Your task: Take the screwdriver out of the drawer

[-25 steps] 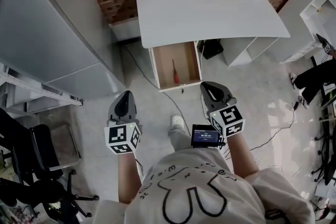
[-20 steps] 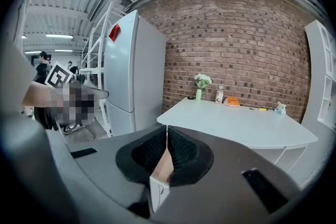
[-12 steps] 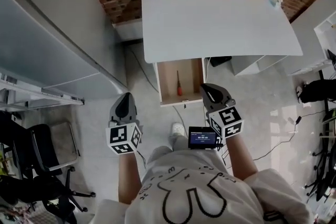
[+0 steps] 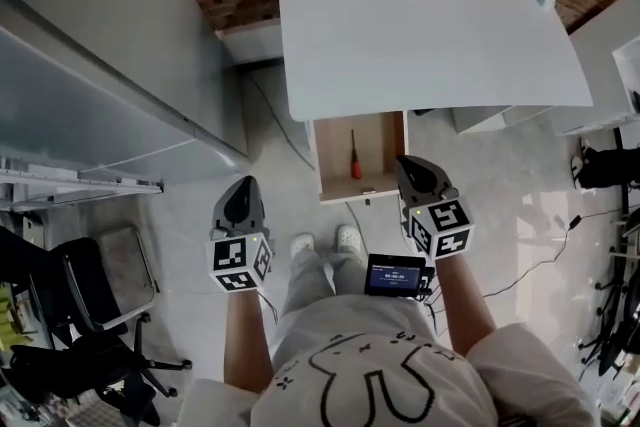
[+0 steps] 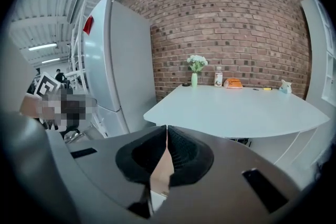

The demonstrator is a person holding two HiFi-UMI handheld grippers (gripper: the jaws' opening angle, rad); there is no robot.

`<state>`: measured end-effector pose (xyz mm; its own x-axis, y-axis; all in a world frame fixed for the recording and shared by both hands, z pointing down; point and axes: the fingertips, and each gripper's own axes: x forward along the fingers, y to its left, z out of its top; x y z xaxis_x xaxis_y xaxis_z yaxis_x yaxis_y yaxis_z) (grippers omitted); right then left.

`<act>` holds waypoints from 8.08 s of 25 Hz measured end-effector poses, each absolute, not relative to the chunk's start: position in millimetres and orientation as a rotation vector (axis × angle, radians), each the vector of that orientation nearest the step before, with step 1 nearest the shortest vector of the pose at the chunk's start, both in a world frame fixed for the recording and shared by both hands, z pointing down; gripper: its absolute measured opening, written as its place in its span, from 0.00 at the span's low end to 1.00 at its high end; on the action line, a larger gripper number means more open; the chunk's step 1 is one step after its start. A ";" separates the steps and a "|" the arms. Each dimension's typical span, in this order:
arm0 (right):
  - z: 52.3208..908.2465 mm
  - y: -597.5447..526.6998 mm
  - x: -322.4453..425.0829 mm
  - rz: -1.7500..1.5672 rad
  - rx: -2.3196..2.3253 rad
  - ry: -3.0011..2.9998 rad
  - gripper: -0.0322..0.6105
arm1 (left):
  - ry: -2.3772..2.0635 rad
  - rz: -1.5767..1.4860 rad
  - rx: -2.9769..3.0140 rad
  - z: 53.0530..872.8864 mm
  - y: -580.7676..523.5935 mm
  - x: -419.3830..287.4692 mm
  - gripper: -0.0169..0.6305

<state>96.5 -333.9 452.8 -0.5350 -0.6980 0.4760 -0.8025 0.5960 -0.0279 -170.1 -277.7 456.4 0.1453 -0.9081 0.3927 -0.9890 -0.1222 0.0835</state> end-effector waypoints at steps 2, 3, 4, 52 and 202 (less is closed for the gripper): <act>463.2 -334.7 92.5 0.370 1.219 -2.386 0.08 | -1.801 0.371 2.115 466.1 -282.9 -178.1 0.04; 469.6 -335.2 90.1 0.386 1.224 -2.375 0.08 | -1.789 0.378 2.116 471.3 -286.1 -182.9 0.04; 476.5 -336.1 87.8 0.399 1.228 -2.361 0.08 | -1.781 0.379 2.113 476.4 -290.2 -187.9 0.04; 808.5 -398.4 54.6 0.822 0.987 -1.861 0.21 | -1.631 0.516 2.030 716.8 -348.8 -226.7 0.04; 281.7 -283.5 65.3 -0.250 1.280 -2.679 0.14 | -1.992 0.060 2.562 295.3 -275.0 -182.8 0.04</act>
